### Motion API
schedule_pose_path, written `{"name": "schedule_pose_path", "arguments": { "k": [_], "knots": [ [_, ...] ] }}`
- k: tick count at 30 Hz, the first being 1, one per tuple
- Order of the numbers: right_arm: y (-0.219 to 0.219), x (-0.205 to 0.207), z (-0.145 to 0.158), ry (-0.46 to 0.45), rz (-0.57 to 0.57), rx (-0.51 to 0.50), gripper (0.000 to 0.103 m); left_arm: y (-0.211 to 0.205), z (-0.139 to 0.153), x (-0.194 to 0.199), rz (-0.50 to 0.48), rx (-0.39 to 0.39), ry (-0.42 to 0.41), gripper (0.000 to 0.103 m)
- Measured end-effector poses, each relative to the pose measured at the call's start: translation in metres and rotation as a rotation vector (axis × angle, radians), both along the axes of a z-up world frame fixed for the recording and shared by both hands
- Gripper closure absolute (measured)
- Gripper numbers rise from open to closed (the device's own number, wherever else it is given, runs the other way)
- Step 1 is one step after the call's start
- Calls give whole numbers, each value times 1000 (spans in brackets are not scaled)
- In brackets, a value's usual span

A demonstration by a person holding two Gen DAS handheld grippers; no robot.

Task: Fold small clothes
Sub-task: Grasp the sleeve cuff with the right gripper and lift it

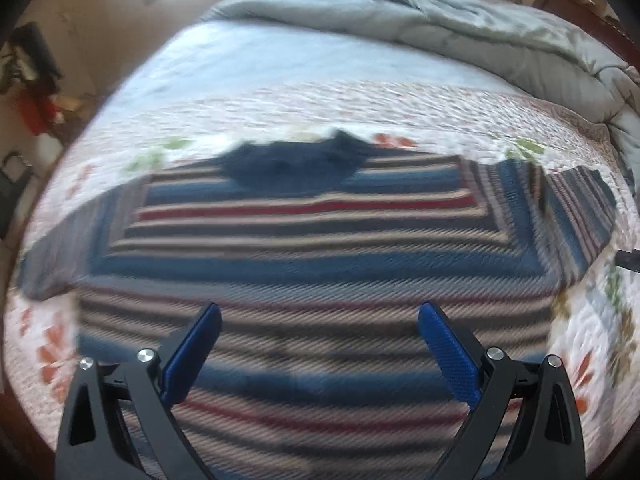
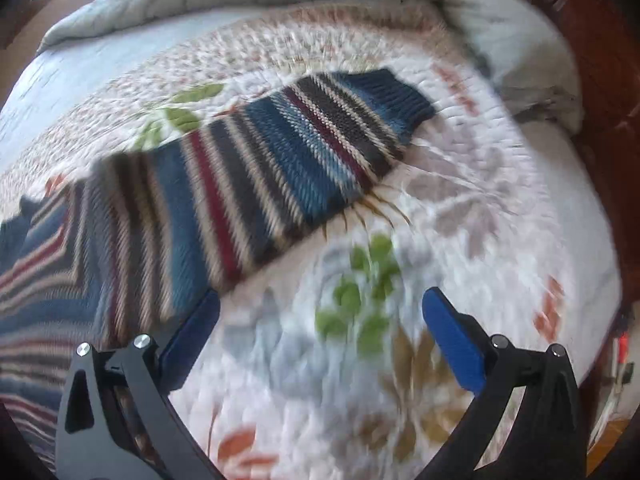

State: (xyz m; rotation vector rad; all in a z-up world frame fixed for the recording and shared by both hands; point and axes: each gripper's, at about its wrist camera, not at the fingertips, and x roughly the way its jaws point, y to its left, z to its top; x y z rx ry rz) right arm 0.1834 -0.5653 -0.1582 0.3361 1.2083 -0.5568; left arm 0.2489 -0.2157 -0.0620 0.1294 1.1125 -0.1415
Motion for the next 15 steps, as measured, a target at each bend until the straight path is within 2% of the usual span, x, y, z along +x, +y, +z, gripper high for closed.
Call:
{"name": "schedule_pose_path", "arguments": {
  "k": [7, 10, 15],
  "knots": [
    [-72, 44, -25, 39, -15, -6, 2, -92, -35, 41, -34, -24, 46, 4],
    [-98, 54, -35, 36, -15, 55, 2, -118, -46, 53, -40, -24, 56, 4],
    [-130, 67, -59, -8, -61, 202, 2, -124, -52, 63, -16, -35, 62, 4]
  ]
}}
